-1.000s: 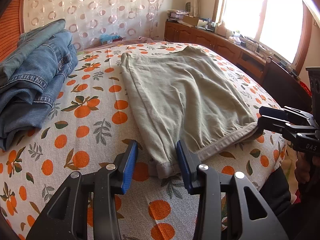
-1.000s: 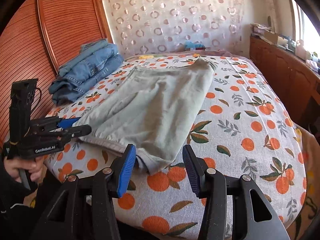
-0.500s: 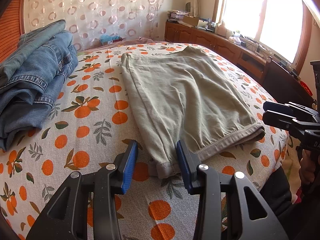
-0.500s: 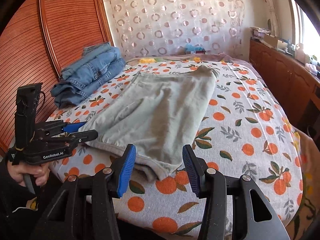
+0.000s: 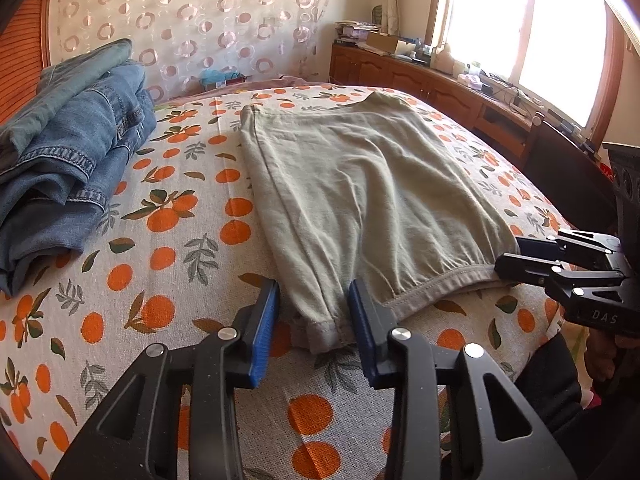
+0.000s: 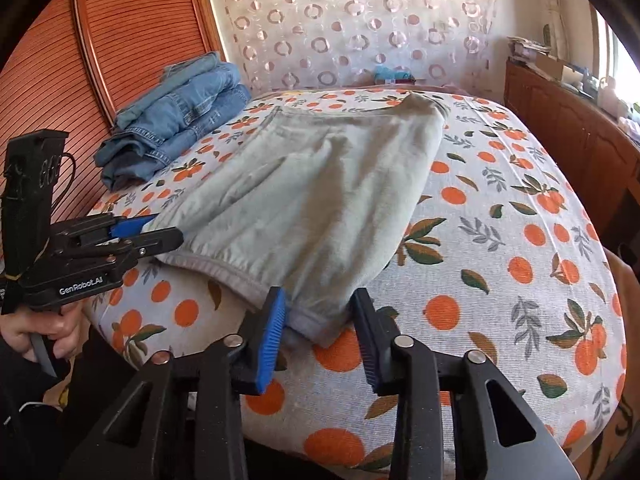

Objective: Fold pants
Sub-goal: 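Lower both grippers to the hem end and grasp it with both, then lift the hem end with both grippers and fold it over the pants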

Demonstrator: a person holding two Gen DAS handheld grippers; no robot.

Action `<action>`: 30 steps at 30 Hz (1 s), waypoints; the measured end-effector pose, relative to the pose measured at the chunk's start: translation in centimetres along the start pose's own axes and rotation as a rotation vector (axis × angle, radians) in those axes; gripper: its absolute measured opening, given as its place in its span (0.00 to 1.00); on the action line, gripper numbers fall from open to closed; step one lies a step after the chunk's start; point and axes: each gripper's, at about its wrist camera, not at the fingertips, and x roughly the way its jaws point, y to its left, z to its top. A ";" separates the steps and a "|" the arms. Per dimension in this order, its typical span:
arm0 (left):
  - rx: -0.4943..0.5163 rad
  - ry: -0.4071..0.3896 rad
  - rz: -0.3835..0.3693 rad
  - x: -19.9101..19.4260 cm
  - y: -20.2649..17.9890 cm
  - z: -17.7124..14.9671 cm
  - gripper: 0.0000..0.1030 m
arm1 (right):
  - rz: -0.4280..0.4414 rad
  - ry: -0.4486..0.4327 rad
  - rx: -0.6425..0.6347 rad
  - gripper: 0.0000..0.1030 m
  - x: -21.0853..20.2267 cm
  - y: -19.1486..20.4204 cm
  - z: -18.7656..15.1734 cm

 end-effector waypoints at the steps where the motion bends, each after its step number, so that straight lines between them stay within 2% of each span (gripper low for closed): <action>1: -0.001 -0.001 0.000 0.0 -0.1 -0.1 0.36 | 0.004 0.002 0.001 0.28 0.1 0.0 0.0; 6: -0.011 -0.008 -0.003 -0.2 -0.2 -0.4 0.36 | 0.033 0.006 -0.001 0.17 0.2 -0.2 0.1; 9: -0.040 -0.007 -0.055 -0.3 -0.1 -0.4 0.14 | 0.047 0.011 -0.020 0.11 0.1 -0.2 0.4; 10: -0.049 -0.008 -0.060 -0.3 -0.1 -0.4 0.13 | 0.056 0.007 -0.017 0.11 0.0 -0.3 0.5; 15: -0.056 -0.005 -0.088 -0.6 -0.1 0.3 0.11 | 0.084 -0.021 -0.015 0.10 -1.0 -0.9 1.8; 22: -0.020 -0.067 -0.078 -2.0 -0.3 3.2 0.11 | 0.084 -0.082 -0.035 0.10 -2.1 -1.3 3.9; 30: -0.007 -0.086 -0.078 -0.9 0.3 6.3 0.11 | 0.087 -0.117 -0.028 0.10 -1.3 -2.5 6.1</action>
